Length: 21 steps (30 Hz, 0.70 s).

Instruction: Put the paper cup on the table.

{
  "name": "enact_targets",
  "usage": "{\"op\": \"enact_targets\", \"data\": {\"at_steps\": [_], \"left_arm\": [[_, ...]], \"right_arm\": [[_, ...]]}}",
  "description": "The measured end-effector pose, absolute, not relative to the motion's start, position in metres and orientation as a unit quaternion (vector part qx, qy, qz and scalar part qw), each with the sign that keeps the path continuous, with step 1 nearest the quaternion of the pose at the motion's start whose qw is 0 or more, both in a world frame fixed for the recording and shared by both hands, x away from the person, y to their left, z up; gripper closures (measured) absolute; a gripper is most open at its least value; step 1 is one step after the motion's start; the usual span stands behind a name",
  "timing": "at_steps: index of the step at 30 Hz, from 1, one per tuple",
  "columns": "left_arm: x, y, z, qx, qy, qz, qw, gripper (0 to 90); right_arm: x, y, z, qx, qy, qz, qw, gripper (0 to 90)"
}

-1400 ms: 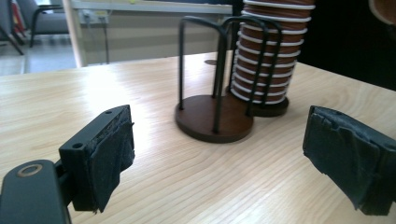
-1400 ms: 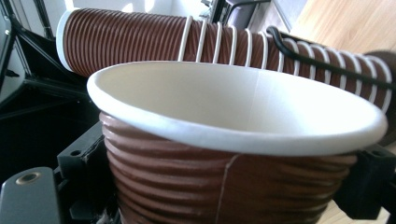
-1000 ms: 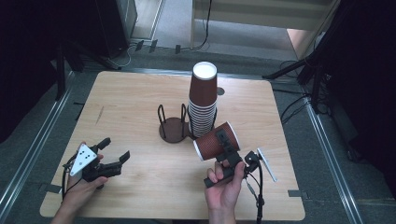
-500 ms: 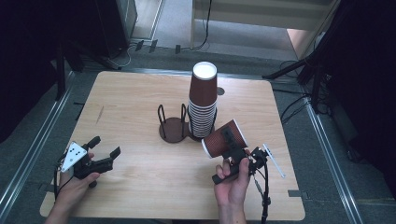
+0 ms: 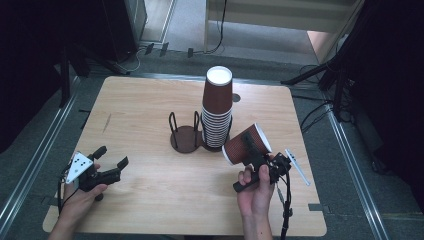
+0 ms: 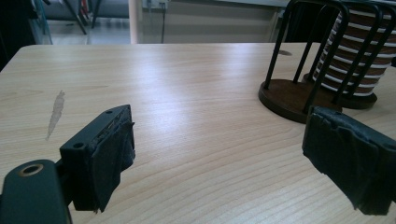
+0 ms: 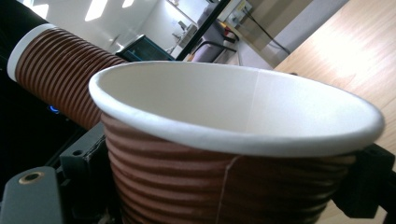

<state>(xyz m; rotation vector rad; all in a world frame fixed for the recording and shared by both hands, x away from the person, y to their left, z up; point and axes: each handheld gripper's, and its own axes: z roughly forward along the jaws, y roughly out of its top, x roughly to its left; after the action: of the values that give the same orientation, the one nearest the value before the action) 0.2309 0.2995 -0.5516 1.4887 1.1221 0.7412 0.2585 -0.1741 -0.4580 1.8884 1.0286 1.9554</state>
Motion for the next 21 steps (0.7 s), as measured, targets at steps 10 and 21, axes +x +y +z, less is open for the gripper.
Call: {"op": "enact_targets", "data": {"at_steps": [10, 21], "left_arm": [[0.232, 0.297, -0.551, 0.629, 0.473, 0.315, 0.530, 10.1], [0.232, 0.297, -0.551, 0.626, 0.480, 0.315, 0.529, 13.8]], "right_arm": [[0.262, -0.183, -0.451, 0.625, 0.398, 0.648, 0.177, 11.7], [0.275, -0.196, -0.451, 0.612, 0.432, 0.603, 0.275, 11.7]]}}
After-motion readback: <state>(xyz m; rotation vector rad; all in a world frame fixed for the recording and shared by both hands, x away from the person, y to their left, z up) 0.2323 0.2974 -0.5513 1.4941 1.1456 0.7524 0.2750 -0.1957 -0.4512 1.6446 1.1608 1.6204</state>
